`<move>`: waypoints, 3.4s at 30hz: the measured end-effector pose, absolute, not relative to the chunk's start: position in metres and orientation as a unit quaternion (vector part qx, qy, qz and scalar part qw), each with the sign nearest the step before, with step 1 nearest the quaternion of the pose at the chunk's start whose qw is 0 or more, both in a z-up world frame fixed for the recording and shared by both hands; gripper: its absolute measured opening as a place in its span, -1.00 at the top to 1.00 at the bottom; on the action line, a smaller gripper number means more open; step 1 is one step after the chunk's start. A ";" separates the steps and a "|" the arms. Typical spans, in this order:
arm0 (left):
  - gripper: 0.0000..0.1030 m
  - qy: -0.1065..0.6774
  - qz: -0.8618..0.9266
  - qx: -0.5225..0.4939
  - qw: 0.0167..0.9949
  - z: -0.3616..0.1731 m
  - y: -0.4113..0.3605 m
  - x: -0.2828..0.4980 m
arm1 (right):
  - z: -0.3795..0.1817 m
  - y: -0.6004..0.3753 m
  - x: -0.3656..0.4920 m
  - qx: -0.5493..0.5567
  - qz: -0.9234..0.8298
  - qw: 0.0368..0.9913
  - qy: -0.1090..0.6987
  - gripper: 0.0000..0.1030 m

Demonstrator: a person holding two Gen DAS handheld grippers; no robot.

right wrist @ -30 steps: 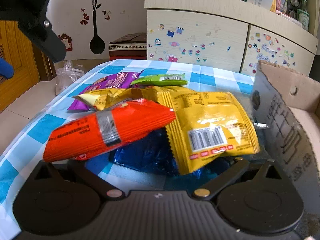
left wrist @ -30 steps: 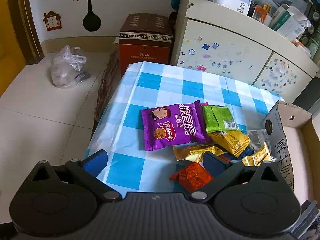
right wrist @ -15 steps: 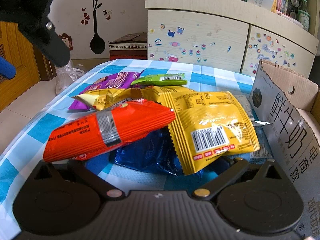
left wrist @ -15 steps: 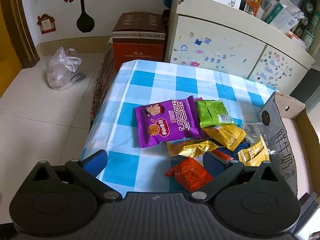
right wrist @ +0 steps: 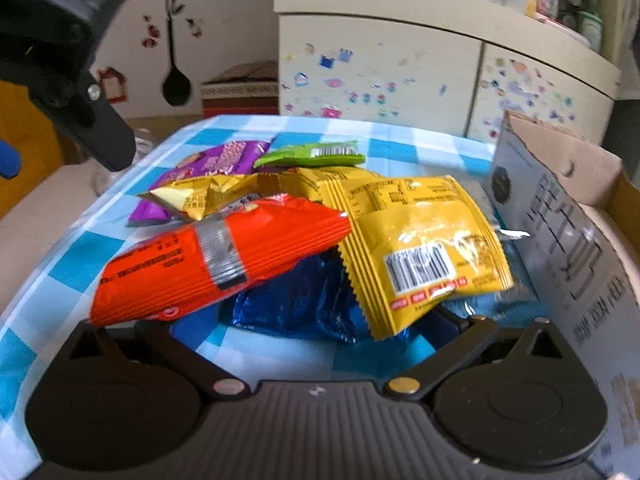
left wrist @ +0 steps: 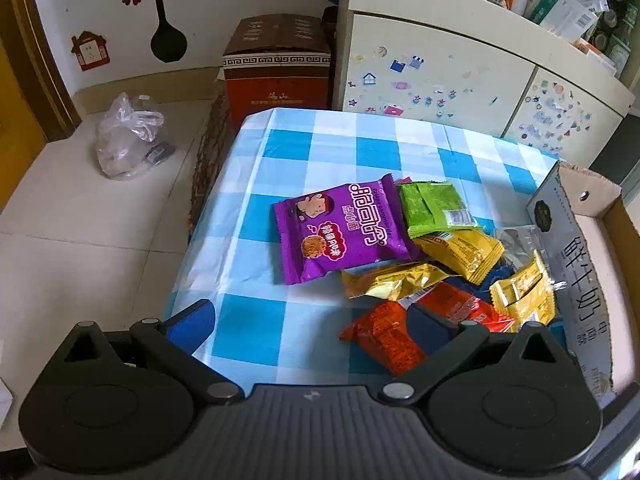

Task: Organize snacks
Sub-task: 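Move both grippers toward the pile of snack packets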

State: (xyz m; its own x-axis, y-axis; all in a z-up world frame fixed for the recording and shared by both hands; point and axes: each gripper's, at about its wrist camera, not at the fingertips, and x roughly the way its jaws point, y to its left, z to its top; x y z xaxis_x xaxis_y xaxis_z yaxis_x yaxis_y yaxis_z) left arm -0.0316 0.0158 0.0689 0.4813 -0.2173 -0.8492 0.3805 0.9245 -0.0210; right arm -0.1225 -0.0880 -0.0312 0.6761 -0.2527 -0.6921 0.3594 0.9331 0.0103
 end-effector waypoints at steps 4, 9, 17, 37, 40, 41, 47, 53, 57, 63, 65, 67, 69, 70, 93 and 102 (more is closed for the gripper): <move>-1.00 0.479 -0.174 0.088 0.856 0.069 0.016 -0.031 | -0.019 -0.090 -0.119 0.103 -0.182 0.873 0.441 -0.99; -1.00 0.472 -0.169 0.103 0.859 0.068 0.017 -0.032 | -0.006 -0.097 -0.120 0.130 -0.171 0.833 0.510 -0.98; -1.00 0.482 -0.155 0.098 0.857 0.069 0.024 -0.029 | 0.046 -0.110 -0.143 0.139 -0.226 0.850 0.456 -0.98; -1.00 0.492 -0.157 0.117 0.849 0.070 0.017 -0.044 | 0.074 -0.137 -0.140 0.190 -0.268 0.840 0.432 -0.98; -1.00 0.489 -0.155 0.126 0.849 0.070 0.013 -0.046 | 0.073 -0.136 -0.138 0.188 -0.267 0.840 0.434 -0.98; -1.00 0.489 -0.156 0.128 0.849 0.070 0.012 -0.047 | 0.073 -0.136 -0.138 0.188 -0.267 0.839 0.435 -0.98; -1.00 0.489 -0.146 0.138 0.849 0.067 0.011 -0.049 | 0.071 -0.132 -0.135 0.179 -0.266 0.838 0.441 -0.98; -1.00 0.488 -0.142 0.145 0.849 0.066 0.011 -0.050 | 0.071 -0.130 -0.133 0.172 -0.269 0.839 0.441 -0.98; -1.00 0.499 -0.139 0.135 0.845 0.063 0.013 -0.048 | 0.071 -0.130 -0.132 0.173 -0.268 0.839 0.441 -0.98; -0.99 0.500 -0.130 0.112 0.849 0.062 0.016 -0.049 | 0.070 -0.132 -0.131 0.183 -0.266 0.838 0.440 -0.98; -0.99 0.499 -0.126 0.104 0.851 0.062 0.017 -0.050 | 0.070 -0.132 -0.131 0.186 -0.266 0.838 0.438 -0.98; -0.98 0.493 -0.123 0.103 0.855 0.063 0.017 -0.052 | 0.070 -0.132 -0.131 0.188 -0.265 0.838 0.438 -0.98; -0.98 0.490 -0.123 0.104 0.857 0.064 0.017 -0.052 | 0.070 -0.133 -0.131 0.189 -0.265 0.838 0.438 -0.98; -0.99 0.491 -0.123 0.103 0.856 0.064 0.017 -0.052 | 0.070 -0.133 -0.131 0.190 -0.265 0.838 0.439 -0.98; -0.98 0.517 -0.105 0.115 0.842 0.054 0.019 -0.046 | 0.062 -0.127 -0.123 0.173 -0.259 0.836 0.451 -0.98; -0.98 0.513 -0.097 0.126 0.843 0.051 0.018 -0.047 | 0.058 -0.124 -0.120 0.164 -0.259 0.836 0.455 -0.98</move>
State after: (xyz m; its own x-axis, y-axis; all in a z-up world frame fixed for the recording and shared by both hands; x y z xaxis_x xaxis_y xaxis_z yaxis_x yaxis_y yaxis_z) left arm -0.0467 0.0180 0.0507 0.4545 -0.0336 -0.8901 0.2929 0.9493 0.1137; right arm -0.1204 -0.1242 0.0584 0.4524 -0.2844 -0.8452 0.5820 0.8123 0.0382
